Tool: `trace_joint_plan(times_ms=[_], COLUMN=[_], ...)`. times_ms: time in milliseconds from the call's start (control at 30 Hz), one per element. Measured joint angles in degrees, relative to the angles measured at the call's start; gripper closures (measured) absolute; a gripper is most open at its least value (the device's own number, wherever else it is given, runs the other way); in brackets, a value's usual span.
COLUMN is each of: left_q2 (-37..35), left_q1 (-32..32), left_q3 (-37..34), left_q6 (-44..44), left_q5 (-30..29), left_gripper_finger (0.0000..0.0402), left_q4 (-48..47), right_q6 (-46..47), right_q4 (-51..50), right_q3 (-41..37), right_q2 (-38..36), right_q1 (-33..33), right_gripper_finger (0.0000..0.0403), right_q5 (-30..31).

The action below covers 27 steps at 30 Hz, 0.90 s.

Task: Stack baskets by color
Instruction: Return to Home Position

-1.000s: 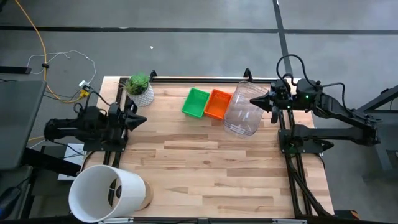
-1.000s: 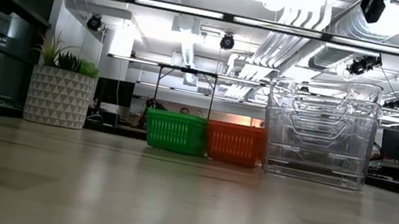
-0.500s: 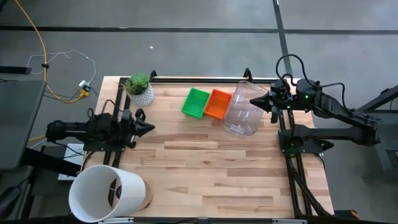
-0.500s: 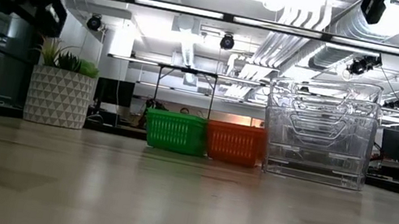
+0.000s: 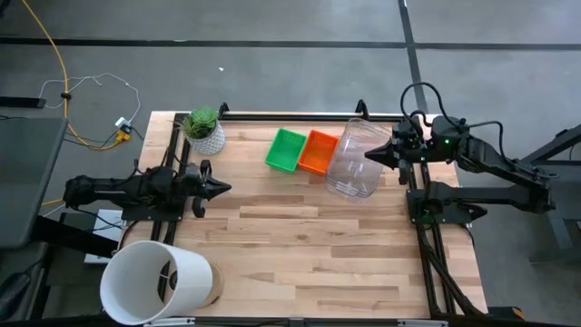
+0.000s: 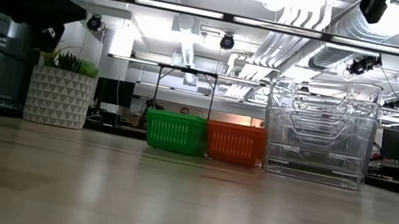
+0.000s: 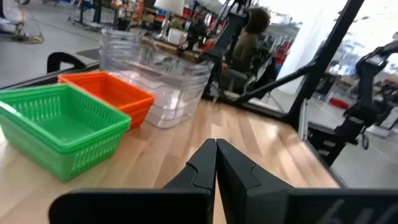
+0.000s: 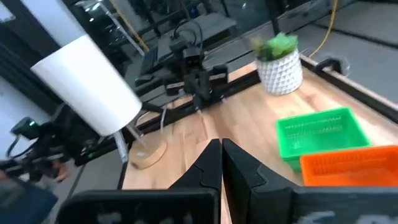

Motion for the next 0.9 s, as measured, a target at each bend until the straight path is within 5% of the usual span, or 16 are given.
trace_joint_plan(times_ms=[300, 667, 900], left_q2=[2.21, 2.21, 2.21], left_q1=[0.05, 0.03, 0.03], left_q3=[0.02, 0.02, 0.02], left_q6=[-0.27, -0.28, -0.28], left_q5=[-0.2, -0.2, -0.2], left_gripper_finger=[0.0401, 0.0401, 0.0397], left_q4=[-0.01, -0.02, -0.02], right_q6=[-3.41, 4.86, 2.22], right_q4=[-12.5, 7.84, 13.28], right_q3=[-2.41, -25.31, -34.35], right_q2=[-5.02, -28.86, -36.5], right_q1=[0.07, 1.31, 5.06], right_gripper_finger=[0.0403, 0.0403, 0.0403], right_q5=[-3.05, -4.23, -0.28])
